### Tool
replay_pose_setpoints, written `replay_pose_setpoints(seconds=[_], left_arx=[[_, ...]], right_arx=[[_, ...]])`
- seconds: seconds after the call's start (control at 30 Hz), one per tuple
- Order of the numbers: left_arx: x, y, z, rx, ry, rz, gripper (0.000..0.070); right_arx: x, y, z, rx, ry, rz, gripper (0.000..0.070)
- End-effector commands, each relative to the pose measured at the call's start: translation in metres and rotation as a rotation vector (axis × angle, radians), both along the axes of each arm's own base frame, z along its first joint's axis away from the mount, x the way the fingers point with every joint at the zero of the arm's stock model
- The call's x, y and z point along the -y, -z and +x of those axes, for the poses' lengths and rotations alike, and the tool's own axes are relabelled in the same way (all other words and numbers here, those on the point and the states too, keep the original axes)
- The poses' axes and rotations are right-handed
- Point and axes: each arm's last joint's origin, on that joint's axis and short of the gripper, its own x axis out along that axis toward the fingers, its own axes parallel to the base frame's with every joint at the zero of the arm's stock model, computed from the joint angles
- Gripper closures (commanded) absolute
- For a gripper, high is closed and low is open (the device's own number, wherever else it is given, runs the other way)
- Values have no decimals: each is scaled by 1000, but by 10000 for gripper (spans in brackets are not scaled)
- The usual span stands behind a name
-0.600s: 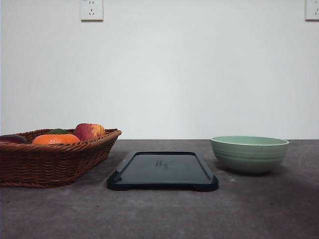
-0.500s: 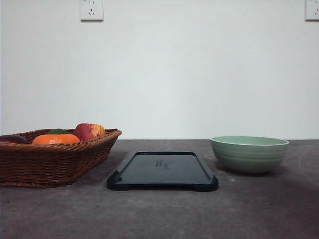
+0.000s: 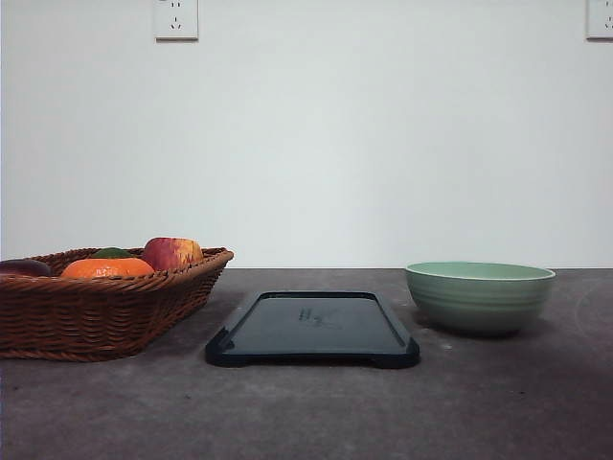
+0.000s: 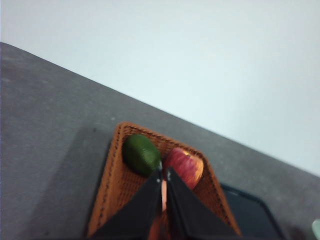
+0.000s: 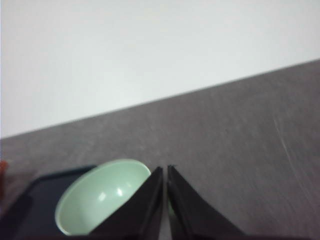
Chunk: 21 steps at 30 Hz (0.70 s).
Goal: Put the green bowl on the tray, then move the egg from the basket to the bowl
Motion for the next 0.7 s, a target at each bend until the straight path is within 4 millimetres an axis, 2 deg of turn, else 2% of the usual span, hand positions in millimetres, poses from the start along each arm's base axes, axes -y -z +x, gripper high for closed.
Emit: replay_pose_setpoints(seconds=[0.0, 0.33, 0.53, 0.67], left_arx=[[0, -8, -1, -15, -1, 63, 700], [0, -59, 7, -100, 7, 121, 700], [2, -90, 24, -142, 32, 203, 700], [5, -99, 40, -197, 91, 229, 700]], right_arx=[[0, -11, -1, 23, -13, 14, 693], [-4, -38, 10, -63, -119, -34, 693], [-5, -57, 28, -133, -165, -88, 694], [-9, -72, 43, -196, -213, -104, 694]])
